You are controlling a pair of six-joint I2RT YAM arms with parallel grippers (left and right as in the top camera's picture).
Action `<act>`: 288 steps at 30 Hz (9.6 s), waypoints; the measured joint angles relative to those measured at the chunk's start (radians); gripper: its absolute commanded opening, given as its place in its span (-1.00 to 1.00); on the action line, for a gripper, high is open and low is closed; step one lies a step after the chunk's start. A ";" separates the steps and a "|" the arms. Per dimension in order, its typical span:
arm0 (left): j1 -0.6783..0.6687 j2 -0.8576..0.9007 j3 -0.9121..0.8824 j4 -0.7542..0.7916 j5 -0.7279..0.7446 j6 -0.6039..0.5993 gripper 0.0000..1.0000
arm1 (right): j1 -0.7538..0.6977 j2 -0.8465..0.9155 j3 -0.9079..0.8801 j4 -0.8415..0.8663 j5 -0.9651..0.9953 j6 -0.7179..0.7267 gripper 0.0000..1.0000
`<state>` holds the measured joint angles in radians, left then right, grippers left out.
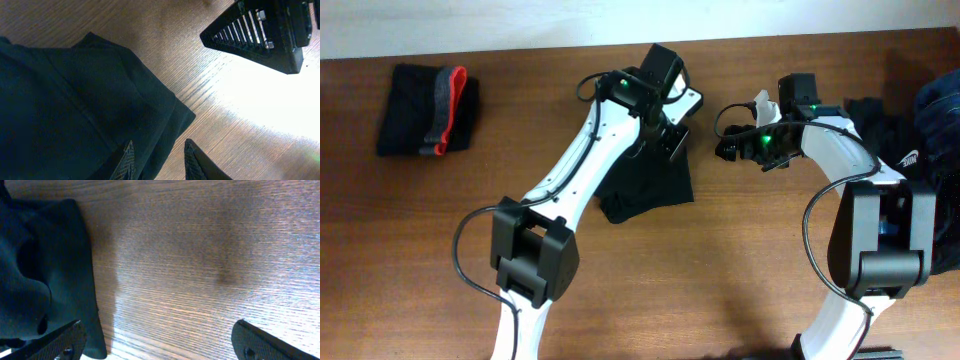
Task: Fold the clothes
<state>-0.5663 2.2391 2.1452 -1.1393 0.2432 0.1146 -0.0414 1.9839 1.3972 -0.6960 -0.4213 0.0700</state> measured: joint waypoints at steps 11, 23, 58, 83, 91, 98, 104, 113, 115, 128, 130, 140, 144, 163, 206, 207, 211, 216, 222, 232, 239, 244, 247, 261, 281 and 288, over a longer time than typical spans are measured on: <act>0.011 0.032 0.095 0.019 -0.073 -0.018 -0.36 | 0.000 0.000 0.000 0.000 0.000 0.000 0.95; 0.077 0.066 0.125 0.009 -0.398 -0.167 -0.54 | 0.000 0.000 0.000 -0.012 0.000 -0.050 0.95; 0.123 0.309 0.366 -0.259 -0.168 -0.261 0.29 | 0.000 0.000 0.000 -0.011 0.000 -0.053 0.97; 0.046 0.293 0.416 -0.547 -0.153 -0.295 0.29 | 0.000 0.000 0.000 -0.011 0.000 -0.053 0.97; 0.050 0.293 0.375 -0.546 -0.153 -0.295 0.27 | 0.000 0.000 0.000 -0.011 0.000 -0.053 0.97; 0.049 0.293 0.236 -0.505 -0.153 -0.295 0.27 | 0.000 0.000 0.000 -0.011 0.000 -0.053 0.97; 0.047 0.275 0.059 -0.340 -0.152 -0.299 0.28 | 0.000 0.000 0.000 -0.011 0.000 -0.053 0.97; 0.050 0.249 0.043 -0.327 -0.144 -0.299 0.28 | 0.000 0.000 0.000 -0.011 -0.001 -0.053 0.97; 0.053 0.247 0.073 -0.341 -0.142 -0.299 0.30 | 0.000 0.000 0.000 -0.011 0.000 -0.053 0.97; 0.085 0.111 0.168 -0.415 -0.253 -0.330 0.54 | 0.000 0.000 0.000 -0.011 -0.001 -0.053 0.97; 0.085 0.111 0.126 -0.340 -0.285 -0.344 0.53 | 0.000 0.000 0.000 -0.011 -0.001 -0.053 0.97; 0.085 0.111 -0.163 -0.034 -0.335 -0.375 0.52 | 0.000 0.000 0.000 -0.011 -0.001 -0.053 0.97; 0.087 0.106 -0.167 -0.031 -0.338 -0.377 0.54 | 0.000 0.000 0.000 -0.011 -0.001 -0.053 0.97; 0.053 0.103 0.156 -0.048 -0.241 -0.377 0.55 | 0.000 0.000 0.000 -0.012 -0.004 -0.053 0.97; -0.130 0.090 0.147 -0.100 -0.403 -0.518 0.99 | -0.038 0.000 0.000 -0.054 0.125 -0.058 0.97; -0.141 0.093 0.147 -0.093 -0.410 -0.535 0.99 | -0.046 0.000 0.000 -0.057 0.129 -0.054 0.97; -0.154 0.119 0.145 -0.069 -0.438 -0.605 0.99 | -0.084 0.000 0.000 -0.070 0.149 -0.043 0.97; -0.153 0.190 0.143 -0.040 -0.481 -0.671 0.99 | -0.138 0.000 0.000 -0.076 0.181 -0.021 0.97; -0.154 0.256 0.137 0.028 -0.530 -0.737 0.99 | -0.200 0.000 -0.012 -0.076 0.258 0.062 0.97; -0.179 0.266 0.134 0.074 -0.693 -0.805 0.99 | -0.218 0.000 -0.025 -0.066 0.283 0.093 0.97; -0.228 0.295 0.134 0.089 -0.755 -0.805 0.99 | -0.218 0.000 -0.025 -0.066 0.283 0.097 0.97; -0.243 0.337 0.134 0.087 -0.772 -0.805 0.99 | -0.218 0.000 -0.026 -0.045 0.285 0.101 0.97; -0.242 0.344 0.134 0.087 -0.773 -0.805 0.99 | -0.218 0.000 -0.026 -0.034 0.287 0.103 0.97; -0.236 0.369 0.139 0.075 -0.782 -0.801 -0.95 | -0.218 0.000 -0.026 -0.029 0.291 0.107 0.97; -0.174 0.373 0.367 -0.153 -0.793 -0.399 -1.00 | -0.218 0.000 -0.026 -0.026 0.291 0.107 0.97; -0.032 0.351 0.572 -0.242 -0.771 -0.283 -1.00 | -0.218 0.000 -0.026 -0.011 0.291 0.107 0.97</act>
<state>-0.5983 2.5904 2.7171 -1.3811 -0.5274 -0.1688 -0.2592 1.9839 1.3712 -0.7071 -0.1307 0.1768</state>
